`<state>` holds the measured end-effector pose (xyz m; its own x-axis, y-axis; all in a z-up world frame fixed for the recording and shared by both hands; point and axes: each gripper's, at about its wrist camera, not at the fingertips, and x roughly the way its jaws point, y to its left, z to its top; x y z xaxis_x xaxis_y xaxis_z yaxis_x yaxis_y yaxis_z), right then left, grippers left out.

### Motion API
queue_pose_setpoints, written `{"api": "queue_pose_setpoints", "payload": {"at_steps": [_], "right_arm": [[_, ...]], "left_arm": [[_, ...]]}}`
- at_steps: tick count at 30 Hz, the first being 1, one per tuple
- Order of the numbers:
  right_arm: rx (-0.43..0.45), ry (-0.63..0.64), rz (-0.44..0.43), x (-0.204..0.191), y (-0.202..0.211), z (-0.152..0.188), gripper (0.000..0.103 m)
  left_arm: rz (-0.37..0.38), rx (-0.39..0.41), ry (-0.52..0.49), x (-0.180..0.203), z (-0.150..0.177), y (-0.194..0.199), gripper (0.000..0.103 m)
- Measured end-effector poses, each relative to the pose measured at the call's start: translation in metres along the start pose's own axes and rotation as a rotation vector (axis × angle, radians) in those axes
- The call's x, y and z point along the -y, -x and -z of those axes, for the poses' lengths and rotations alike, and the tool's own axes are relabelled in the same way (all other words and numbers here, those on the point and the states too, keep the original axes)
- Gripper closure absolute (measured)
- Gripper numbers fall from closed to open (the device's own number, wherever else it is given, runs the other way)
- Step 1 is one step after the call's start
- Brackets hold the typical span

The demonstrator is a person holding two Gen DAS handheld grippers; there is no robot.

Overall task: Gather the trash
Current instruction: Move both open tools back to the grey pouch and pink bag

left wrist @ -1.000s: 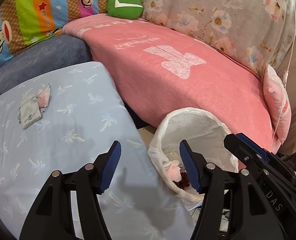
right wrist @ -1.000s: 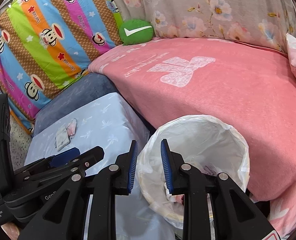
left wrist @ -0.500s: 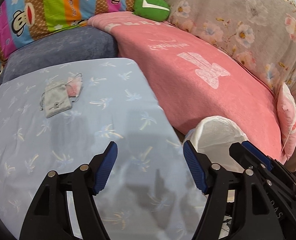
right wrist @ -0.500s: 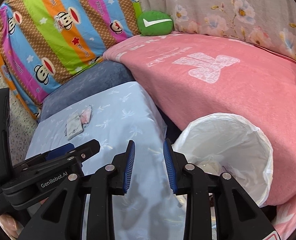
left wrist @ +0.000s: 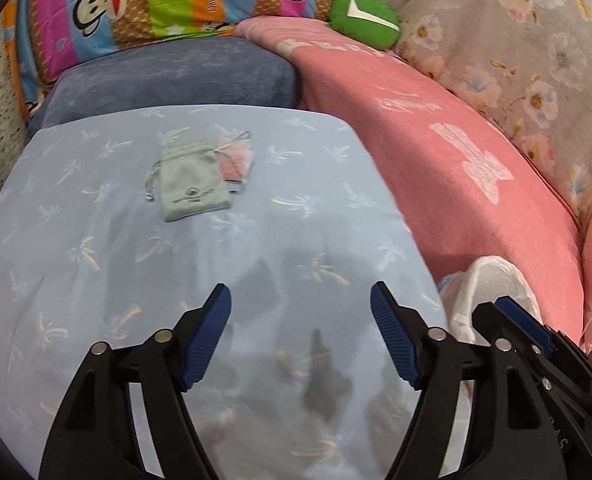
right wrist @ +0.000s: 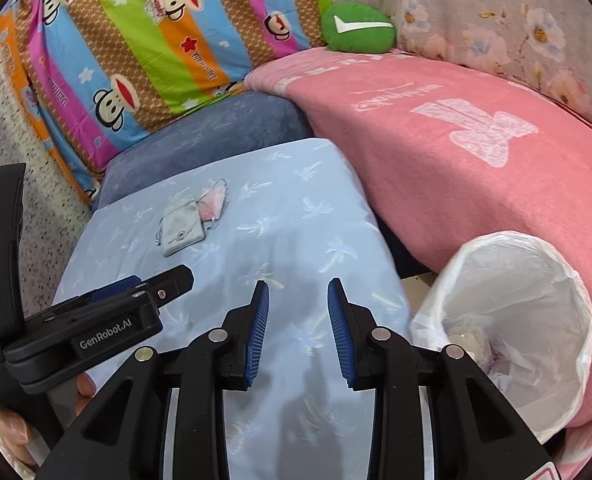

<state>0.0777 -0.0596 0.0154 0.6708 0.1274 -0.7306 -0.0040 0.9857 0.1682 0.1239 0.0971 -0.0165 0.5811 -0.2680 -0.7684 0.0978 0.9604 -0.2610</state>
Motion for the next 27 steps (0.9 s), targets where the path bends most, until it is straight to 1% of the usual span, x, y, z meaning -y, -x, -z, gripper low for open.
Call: {"api": "queue_pose_setpoints", "payload": {"at_steps": [1,2,8,10,13,17,23,27], "right_arm": [[-0.006,0.005,-0.003,-0.004,-0.005,-0.001,0.072],[-0.012,0.009,-0.007,-0.008,-0.010,-0.002,0.072],[-0.047,0.031,-0.031,-0.031,-0.047,-0.016,0.072],[-0.057,0.032,-0.041,-0.038,-0.063,-0.024,0.072],[-0.063,0.028,-0.053,-0.048,-0.087,-0.038,0.066],[-0.077,0.023,-0.073,-0.060,-0.121,-0.058,0.066],[-0.092,0.015,-0.098,-0.076,-0.173,-0.086,0.066],[-0.111,0.017,-0.113,-0.083,-0.206,-0.098,0.066]], "left_arm": [[-0.007,0.001,0.011,-0.007,-0.001,-0.001,0.027],[-0.015,0.003,0.023,-0.013,-0.003,-0.002,0.026],[-0.053,-0.010,0.071,-0.050,-0.018,-0.017,0.026],[-0.062,-0.016,0.091,-0.062,-0.024,-0.024,0.025],[-0.069,-0.021,0.114,-0.077,-0.036,-0.034,0.024],[-0.067,-0.031,0.152,-0.096,-0.056,-0.052,0.024],[-0.083,-0.038,0.162,-0.113,-0.084,-0.082,0.024],[-0.074,-0.049,0.170,-0.124,-0.097,-0.101,0.024]]}}
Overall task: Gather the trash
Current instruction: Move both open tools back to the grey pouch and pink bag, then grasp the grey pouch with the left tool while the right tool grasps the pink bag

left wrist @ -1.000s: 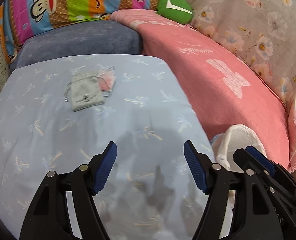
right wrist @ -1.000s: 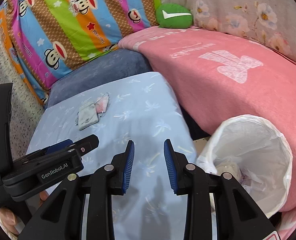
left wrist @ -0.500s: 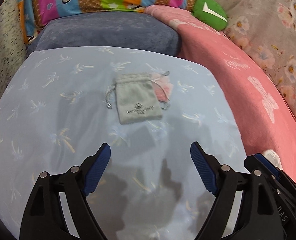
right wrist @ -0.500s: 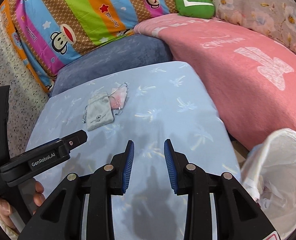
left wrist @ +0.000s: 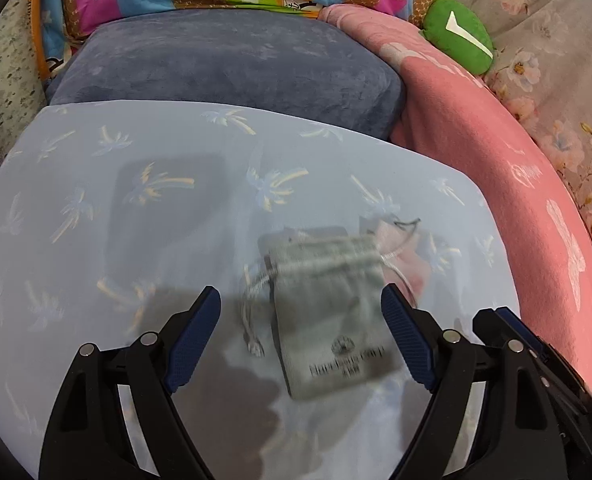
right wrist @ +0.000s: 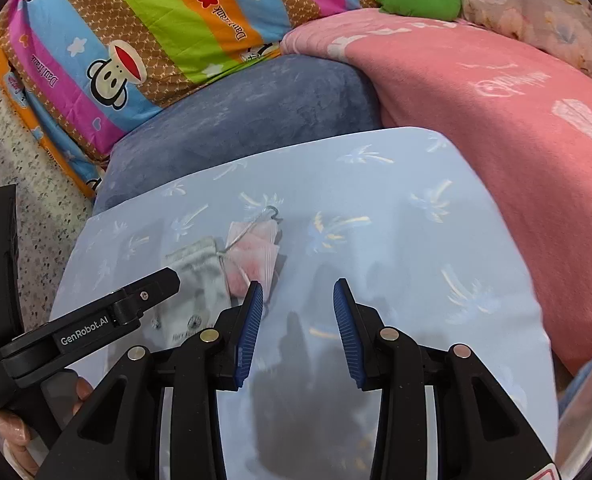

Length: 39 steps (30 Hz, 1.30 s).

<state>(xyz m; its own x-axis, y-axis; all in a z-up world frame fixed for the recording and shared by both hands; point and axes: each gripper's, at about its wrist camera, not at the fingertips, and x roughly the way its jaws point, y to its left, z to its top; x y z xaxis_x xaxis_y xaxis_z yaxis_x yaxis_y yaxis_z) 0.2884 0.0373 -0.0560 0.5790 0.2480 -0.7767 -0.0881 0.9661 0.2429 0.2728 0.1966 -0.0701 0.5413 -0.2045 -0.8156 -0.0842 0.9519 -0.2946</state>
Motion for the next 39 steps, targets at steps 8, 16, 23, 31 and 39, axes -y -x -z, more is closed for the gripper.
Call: {"api": "queue_pose_setpoints", "payload": {"at_steps": [8,16,23,31,39], "right_arm": [[-0.051,0.005,-0.066,-0.008,-0.048,-0.010,0.067],[-0.055,0.055,-0.100,-0.021,-0.055,-0.004,0.092],[-0.064,0.034,-0.109,-0.016,-0.028,0.015,0.096],[-0.040,0.047,-0.093,-0.015,0.025,0.052,0.096],[-0.016,-0.008,-0.085,0.007,0.086,0.091,0.096]], "left_arm": [[0.075,-0.023,0.022,-0.012,-0.008,-0.019,0.041],[0.139,-0.044,-0.007,-0.008,-0.002,-0.020,0.076],[0.146,-0.042,-0.023,0.000,0.013,-0.001,0.084],[0.135,-0.038,-0.054,0.017,0.044,0.030,0.084],[0.147,-0.028,-0.115,0.039,0.081,0.066,0.083]]}}
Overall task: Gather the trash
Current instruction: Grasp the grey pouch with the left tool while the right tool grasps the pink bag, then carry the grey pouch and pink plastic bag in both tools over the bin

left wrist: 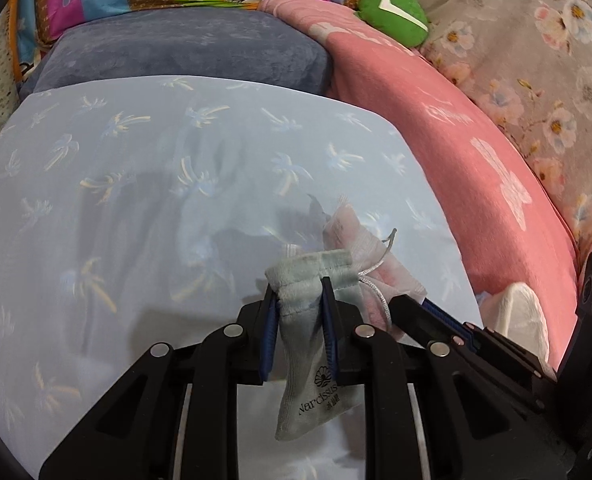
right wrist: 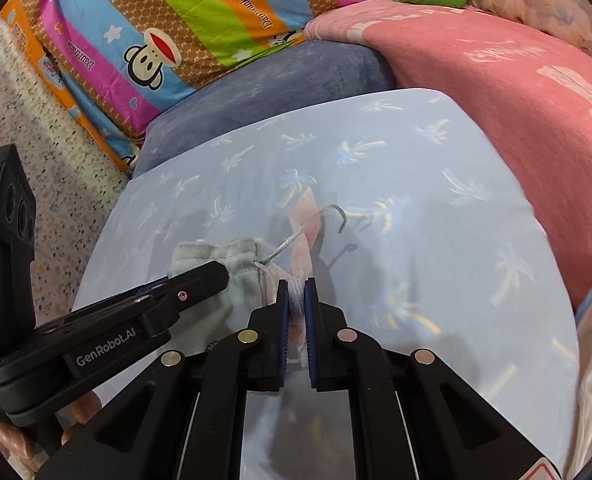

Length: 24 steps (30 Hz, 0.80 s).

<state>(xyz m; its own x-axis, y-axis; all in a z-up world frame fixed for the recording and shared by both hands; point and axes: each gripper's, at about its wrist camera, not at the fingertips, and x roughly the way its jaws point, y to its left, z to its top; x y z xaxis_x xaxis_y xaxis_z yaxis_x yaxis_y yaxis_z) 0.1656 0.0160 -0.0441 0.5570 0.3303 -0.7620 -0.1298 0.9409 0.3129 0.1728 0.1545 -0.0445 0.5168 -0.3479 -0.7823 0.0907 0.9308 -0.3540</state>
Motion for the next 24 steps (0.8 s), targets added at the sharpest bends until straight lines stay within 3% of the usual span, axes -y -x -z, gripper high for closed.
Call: {"api": "queue_pose_setpoints", "payload": {"at_steps": [10,15,24], "right_arm": [[0.062,-0.038,0.013,0.024,0.077,0.040,0.096],[0.063,-0.056,0.038,0.038,0.099,0.062,0.096],[0.115,-0.096,0.068,0.069,0.139,0.079,0.096]], "left_arm": [[0.013,0.024,-0.066,0.041,0.038,0.032,0.083],[-0.010,0.010,-0.078,0.052,0.054,0.033,0.090],[-0.011,0.010,-0.112,0.077,0.072,0.041,0.092]]}}
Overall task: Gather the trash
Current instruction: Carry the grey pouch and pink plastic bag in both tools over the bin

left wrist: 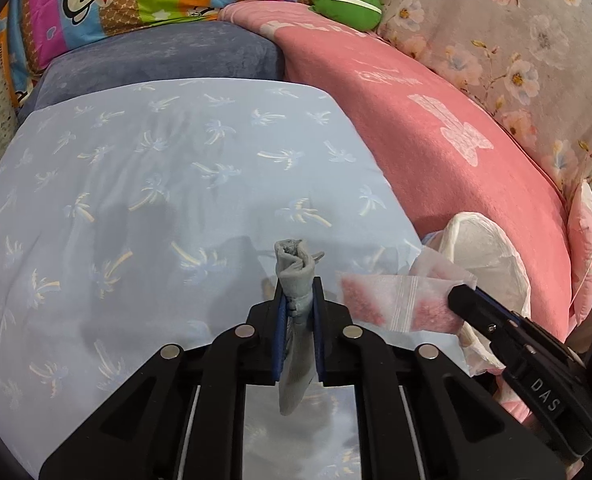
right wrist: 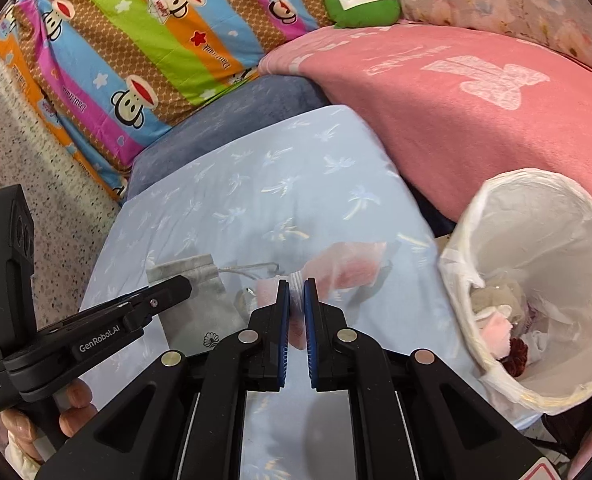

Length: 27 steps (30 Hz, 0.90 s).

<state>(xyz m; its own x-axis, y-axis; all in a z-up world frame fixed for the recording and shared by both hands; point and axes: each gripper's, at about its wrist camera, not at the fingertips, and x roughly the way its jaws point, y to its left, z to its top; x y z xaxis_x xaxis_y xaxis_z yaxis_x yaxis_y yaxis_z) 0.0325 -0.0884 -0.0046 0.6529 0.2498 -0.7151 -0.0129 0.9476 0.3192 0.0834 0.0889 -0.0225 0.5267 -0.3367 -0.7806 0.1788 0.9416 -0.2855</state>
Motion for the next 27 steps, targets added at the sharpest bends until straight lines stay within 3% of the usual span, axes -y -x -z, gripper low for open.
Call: {"api": "queue_pose_setpoints", "payload": {"at_steps": [27], "right_arm": [[0.178,-0.099,0.100,0.075,0.098,-0.008,0.096]], "left_arm": [[0.106,0.055,-0.230,0.128,0.002,0.021,0.092]]}}
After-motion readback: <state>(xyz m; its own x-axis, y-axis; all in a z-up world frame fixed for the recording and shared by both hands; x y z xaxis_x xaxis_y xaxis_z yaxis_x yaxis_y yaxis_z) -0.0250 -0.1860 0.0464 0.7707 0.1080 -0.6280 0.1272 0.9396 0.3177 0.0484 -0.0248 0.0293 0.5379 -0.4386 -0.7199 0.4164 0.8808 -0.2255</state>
